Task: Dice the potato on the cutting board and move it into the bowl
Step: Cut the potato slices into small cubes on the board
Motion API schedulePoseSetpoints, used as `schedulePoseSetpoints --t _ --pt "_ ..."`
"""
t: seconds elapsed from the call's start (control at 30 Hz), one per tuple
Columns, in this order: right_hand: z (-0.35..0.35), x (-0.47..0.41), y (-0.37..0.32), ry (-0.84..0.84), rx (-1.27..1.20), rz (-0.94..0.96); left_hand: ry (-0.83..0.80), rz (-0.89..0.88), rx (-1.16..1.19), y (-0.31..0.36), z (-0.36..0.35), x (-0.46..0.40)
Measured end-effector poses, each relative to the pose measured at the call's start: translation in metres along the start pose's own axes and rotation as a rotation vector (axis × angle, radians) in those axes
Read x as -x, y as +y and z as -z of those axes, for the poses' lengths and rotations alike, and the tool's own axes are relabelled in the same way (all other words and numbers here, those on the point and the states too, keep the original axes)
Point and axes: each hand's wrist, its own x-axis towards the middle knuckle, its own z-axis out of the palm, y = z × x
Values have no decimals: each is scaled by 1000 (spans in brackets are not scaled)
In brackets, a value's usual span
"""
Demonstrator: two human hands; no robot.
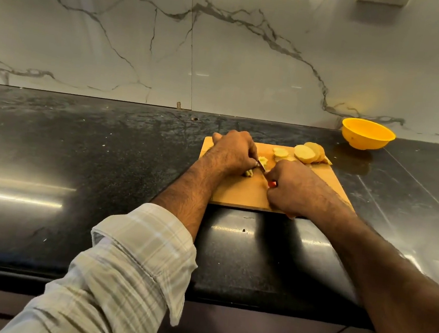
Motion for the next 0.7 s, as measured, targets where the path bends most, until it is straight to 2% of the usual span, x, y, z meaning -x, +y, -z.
schedulePoseSetpoints --t 0.1,0.3,0.53,0.7 --pt "8 13 8 1 1 12 -3 0 -4 0 1 3" --pt "12 1 -4 151 -38 46 40 14 -7 -4 3 5" --pt "-2 -20 -16 104 -20 13 42 2 -51 -5 3 0" --pt "1 -6 -4 6 -20 28 48 -16 -90 -5 0 1"
